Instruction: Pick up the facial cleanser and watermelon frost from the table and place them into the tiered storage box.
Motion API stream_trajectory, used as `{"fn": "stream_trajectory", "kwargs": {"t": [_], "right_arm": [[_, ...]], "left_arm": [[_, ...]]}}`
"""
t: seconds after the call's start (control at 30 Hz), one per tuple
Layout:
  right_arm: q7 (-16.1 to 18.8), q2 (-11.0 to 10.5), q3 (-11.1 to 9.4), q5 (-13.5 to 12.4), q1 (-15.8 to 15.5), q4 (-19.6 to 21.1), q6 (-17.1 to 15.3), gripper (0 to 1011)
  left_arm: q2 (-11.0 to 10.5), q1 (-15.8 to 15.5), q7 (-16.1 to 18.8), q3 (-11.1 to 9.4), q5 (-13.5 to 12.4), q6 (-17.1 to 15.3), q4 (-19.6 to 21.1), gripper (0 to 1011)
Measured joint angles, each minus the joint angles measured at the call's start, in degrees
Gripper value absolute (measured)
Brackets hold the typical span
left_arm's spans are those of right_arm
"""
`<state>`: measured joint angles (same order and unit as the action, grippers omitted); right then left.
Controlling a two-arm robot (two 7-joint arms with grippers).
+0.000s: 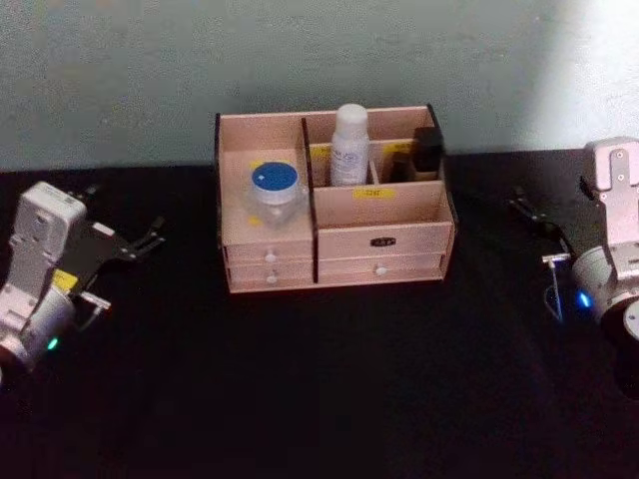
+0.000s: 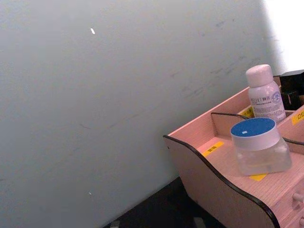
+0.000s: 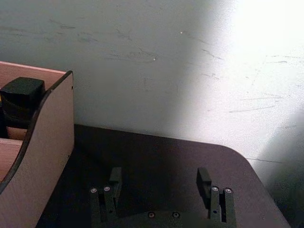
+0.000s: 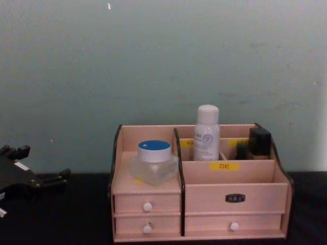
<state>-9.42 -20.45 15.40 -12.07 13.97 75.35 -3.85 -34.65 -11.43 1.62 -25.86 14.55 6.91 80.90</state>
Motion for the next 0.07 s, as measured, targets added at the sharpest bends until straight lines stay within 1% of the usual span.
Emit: {"fn": "stream_trajectory", "kwargs": {"t": [0.07], "right_arm": [[0.0,0.0,0.0,0.0,0.0,0.0,0.0,1003]], "left_arm": [[0.0,0.0,0.0,0.0,0.0,0.0,0.0,1001]]}}
